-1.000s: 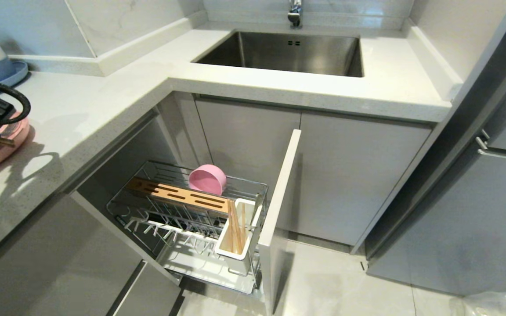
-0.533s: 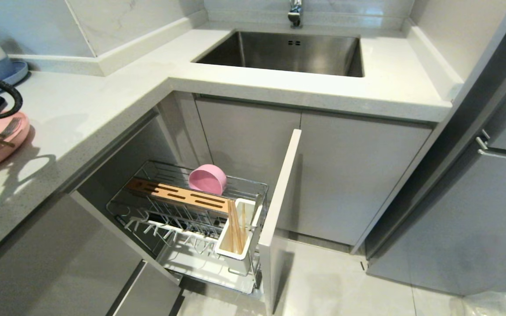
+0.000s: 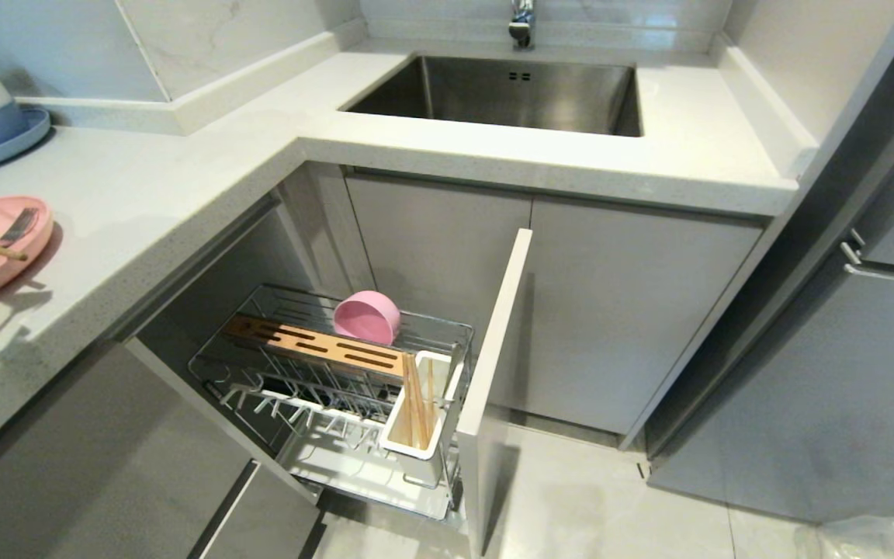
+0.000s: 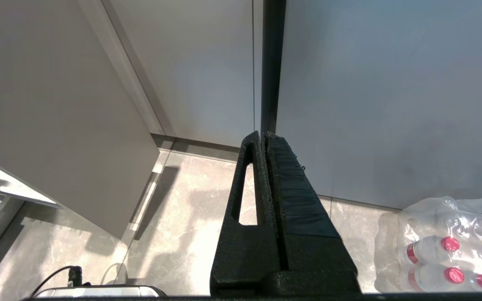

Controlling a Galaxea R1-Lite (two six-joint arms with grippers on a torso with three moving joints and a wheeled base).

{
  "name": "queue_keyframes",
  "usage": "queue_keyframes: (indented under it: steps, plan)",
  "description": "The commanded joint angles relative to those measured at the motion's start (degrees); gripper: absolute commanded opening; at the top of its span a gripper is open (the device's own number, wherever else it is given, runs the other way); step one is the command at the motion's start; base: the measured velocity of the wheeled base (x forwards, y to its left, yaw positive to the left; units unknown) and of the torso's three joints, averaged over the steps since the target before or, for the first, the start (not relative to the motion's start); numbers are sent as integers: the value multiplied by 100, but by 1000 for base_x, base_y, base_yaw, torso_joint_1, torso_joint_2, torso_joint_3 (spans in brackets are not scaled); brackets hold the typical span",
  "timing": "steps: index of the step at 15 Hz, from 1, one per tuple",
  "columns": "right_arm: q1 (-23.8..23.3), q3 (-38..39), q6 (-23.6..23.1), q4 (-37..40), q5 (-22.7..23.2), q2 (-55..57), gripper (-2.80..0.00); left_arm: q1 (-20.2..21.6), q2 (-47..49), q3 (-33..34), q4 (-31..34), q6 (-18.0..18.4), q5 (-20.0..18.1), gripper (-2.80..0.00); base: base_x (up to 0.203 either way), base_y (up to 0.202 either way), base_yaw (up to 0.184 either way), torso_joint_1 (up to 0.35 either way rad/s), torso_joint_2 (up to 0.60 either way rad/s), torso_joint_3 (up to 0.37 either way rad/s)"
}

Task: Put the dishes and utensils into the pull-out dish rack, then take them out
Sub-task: Pick up the chopsticks and place it in the cupboard

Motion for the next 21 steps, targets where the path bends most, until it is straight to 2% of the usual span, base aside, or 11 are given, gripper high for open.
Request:
queue_keyframes:
  steps: [1,4,6,7,10,11,13,18,19,21]
  plan:
    - [1,9,3,-1,0,0,-280,-705,-412,-9,-37,183,-18,-280,0,0,0,0,0,0]
    - [1,9,3,-1,0,0,-280,-2293,-674,-10,-308,989,-347,-280,0,0,0,0,0,0]
    - [1,9,3,-1,0,0,-280,-3260,-746,140,-397,1262,-681,-280,0,0,0,0,0,0]
    - [1,9,3,-1,0,0,-280,-3602,-812,444,-422,1319,-942,-280,0,0,0,0,0,0]
    - [1,9,3,-1,0,0,-280,-4309,-872,1020,-462,1353,-2165,-280,0,0,0,0,0,0]
    - [1,9,3,-1,0,0,-280,-4469,-817,1183,-396,1316,-2228,-280,0,0,0,0,0,0]
    - [1,9,3,-1,0,0,-280,-4589,-519,1182,99,869,-2268,-280,0,0,0,0,0,0]
    - [1,9,3,-1,0,0,-280,-4897,684,397,1860,-662,-2401,-280,0,0,0,0,0,0]
    - [1,9,3,-1,0,0,-280,-4857,814,394,2019,-897,-2546,-280,0,0,0,0,0,0]
    - [1,9,3,-1,0,0,-280,-4741,1061,416,2085,-1098,-2593,-280,0,0,0,0,0,0]
